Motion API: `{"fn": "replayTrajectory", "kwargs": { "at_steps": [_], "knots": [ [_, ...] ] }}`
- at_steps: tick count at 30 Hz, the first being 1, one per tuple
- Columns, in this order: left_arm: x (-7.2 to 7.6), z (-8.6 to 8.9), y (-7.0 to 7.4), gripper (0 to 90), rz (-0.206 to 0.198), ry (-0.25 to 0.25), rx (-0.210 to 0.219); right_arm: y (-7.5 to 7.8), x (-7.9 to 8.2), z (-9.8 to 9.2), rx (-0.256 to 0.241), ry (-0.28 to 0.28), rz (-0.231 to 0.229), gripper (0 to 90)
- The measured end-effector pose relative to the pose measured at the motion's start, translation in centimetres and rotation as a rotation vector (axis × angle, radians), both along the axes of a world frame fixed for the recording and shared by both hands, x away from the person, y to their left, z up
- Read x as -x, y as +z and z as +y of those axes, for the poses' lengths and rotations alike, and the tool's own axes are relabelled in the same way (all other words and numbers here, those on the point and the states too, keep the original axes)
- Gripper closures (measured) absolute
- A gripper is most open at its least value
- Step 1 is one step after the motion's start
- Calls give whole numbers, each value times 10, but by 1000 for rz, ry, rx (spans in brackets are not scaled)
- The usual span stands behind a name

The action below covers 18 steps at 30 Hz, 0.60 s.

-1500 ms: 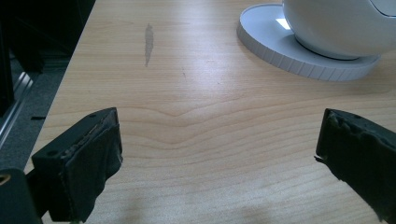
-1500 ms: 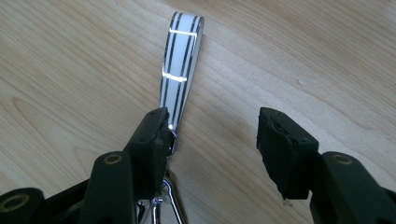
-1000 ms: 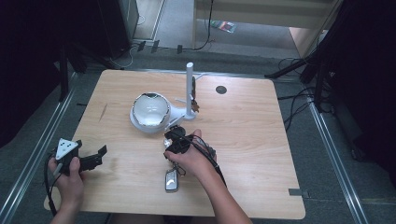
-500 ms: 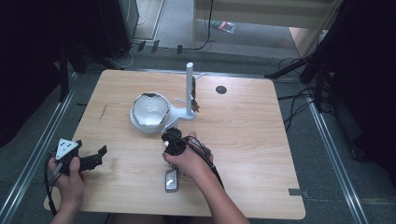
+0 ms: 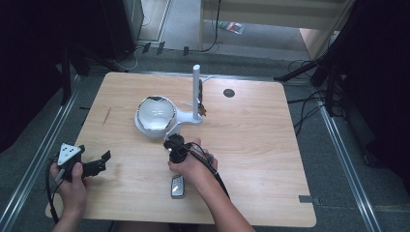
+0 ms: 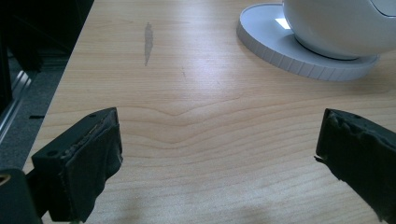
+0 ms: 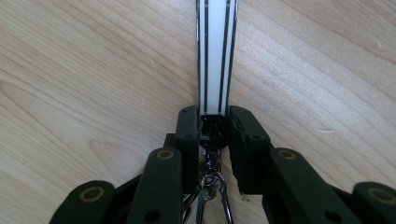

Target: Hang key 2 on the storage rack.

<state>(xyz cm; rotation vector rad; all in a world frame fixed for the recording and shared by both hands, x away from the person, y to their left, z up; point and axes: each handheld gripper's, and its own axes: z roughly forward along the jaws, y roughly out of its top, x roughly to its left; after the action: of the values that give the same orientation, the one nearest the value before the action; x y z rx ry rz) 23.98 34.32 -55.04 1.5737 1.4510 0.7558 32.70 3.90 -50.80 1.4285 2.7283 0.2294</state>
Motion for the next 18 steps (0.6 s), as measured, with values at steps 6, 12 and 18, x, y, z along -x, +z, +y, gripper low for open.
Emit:
{"fn": "replayTrajectory", "kwargs": {
  "at_steps": [6, 12, 18],
  "knots": [
    [0, 0, 0, 7, -1, 0, 0, -1, 2, -2, -16, 29, -26, 758],
    [0, 0, 0, 7, 0, -1, 1, 4, 3, -15, -83, -5, -60, 758],
    [0, 0, 0, 7, -2, -1, 1, 20, 6, -29, -158, -39, -134, 758]
  ]
}}
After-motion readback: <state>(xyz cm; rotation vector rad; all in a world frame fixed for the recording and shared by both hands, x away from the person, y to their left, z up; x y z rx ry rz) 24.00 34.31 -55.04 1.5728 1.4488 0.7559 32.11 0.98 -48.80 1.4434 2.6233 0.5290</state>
